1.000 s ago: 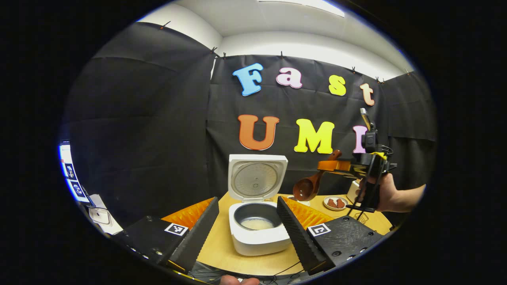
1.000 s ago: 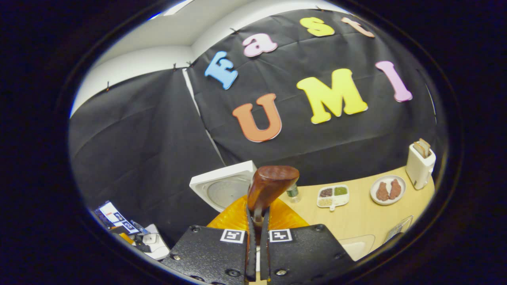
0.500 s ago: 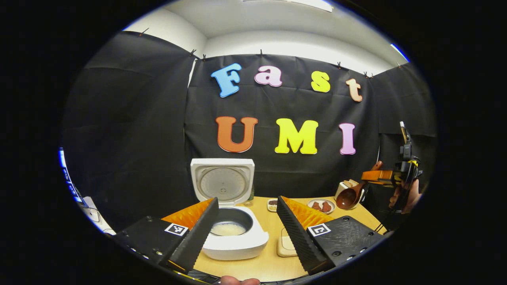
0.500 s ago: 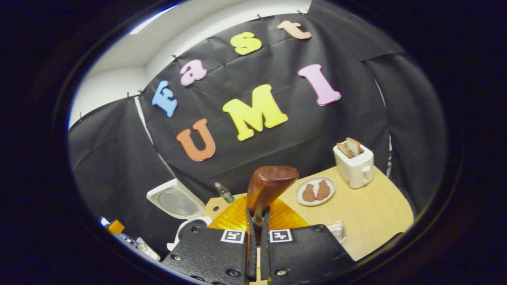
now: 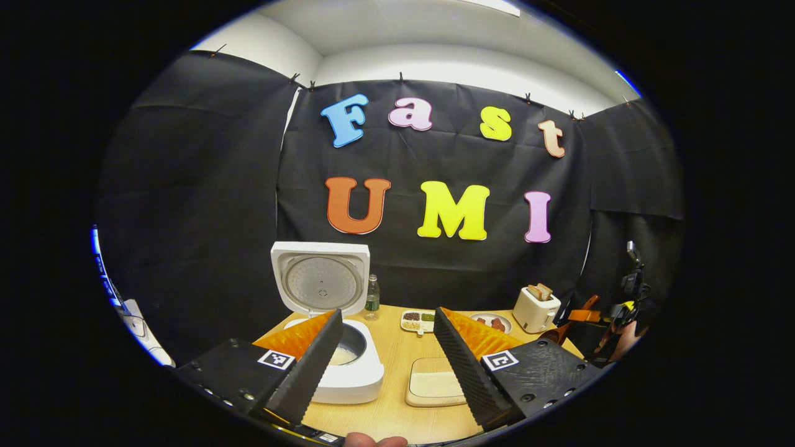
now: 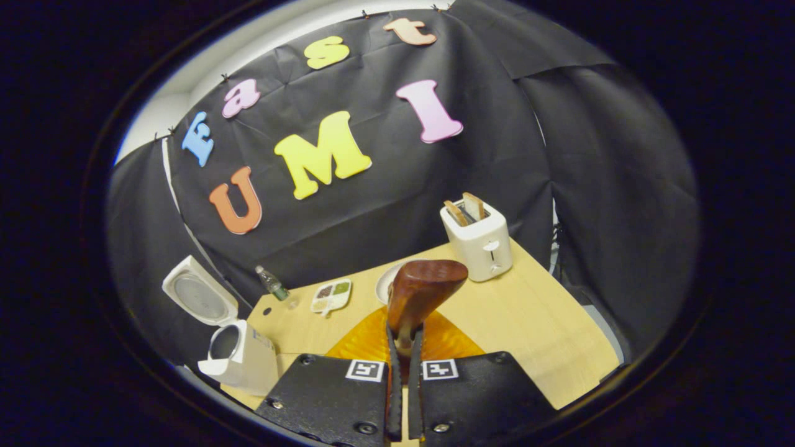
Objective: Close the left gripper, press the button to open the rice cooker; take a wooden spoon from the chopstick holder with the right hand, scoop a spoonful of rice and pour it into the rice cooker, then put the wooden spoon back into the chopstick holder.
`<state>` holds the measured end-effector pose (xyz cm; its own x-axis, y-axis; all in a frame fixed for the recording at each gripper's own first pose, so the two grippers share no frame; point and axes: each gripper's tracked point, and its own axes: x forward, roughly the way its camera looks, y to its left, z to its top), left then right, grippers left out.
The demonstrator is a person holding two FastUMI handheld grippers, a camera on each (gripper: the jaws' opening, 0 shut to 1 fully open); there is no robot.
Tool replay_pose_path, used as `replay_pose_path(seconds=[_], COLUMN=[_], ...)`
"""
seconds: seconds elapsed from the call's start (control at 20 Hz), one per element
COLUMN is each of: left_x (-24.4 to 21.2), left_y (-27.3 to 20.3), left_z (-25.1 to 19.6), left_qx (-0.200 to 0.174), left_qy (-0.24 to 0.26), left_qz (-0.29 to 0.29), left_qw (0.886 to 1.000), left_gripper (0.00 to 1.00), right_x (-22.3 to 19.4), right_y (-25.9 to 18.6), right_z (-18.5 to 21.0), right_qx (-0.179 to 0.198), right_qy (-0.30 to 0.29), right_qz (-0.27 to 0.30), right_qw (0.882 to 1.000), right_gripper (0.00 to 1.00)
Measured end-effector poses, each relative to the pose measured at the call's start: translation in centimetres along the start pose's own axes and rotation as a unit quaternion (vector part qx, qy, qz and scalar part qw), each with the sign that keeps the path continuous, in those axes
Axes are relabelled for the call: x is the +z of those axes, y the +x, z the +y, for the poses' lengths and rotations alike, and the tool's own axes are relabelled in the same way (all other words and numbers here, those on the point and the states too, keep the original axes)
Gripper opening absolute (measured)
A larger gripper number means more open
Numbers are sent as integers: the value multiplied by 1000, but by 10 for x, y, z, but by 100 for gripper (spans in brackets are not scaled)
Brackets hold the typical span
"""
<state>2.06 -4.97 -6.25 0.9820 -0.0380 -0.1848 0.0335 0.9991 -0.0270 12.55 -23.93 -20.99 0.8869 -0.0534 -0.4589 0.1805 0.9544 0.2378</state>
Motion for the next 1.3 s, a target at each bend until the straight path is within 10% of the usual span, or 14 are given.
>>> replay_pose_path(seconds=[0.95,1.1,1.3], left_x=[4,7,18], left_y=[-29,-24,-14], left_z=[37,40,46], left_qx=[92,87,74], left_qy=[-15,-16,-12], left_qz=[37,34,22], left_qw=[995,995,997], left_gripper=[94,94,94], right_x=[-61,-45,-26], right_y=[64,55,33], right_z=[-4,-5,0], right_qx=[-8,-14,-22], right_qy=[-33,-48,-65], right_qz=[24,-1,-25], right_qw=[999,999,997], right_gripper=[20,58,77])
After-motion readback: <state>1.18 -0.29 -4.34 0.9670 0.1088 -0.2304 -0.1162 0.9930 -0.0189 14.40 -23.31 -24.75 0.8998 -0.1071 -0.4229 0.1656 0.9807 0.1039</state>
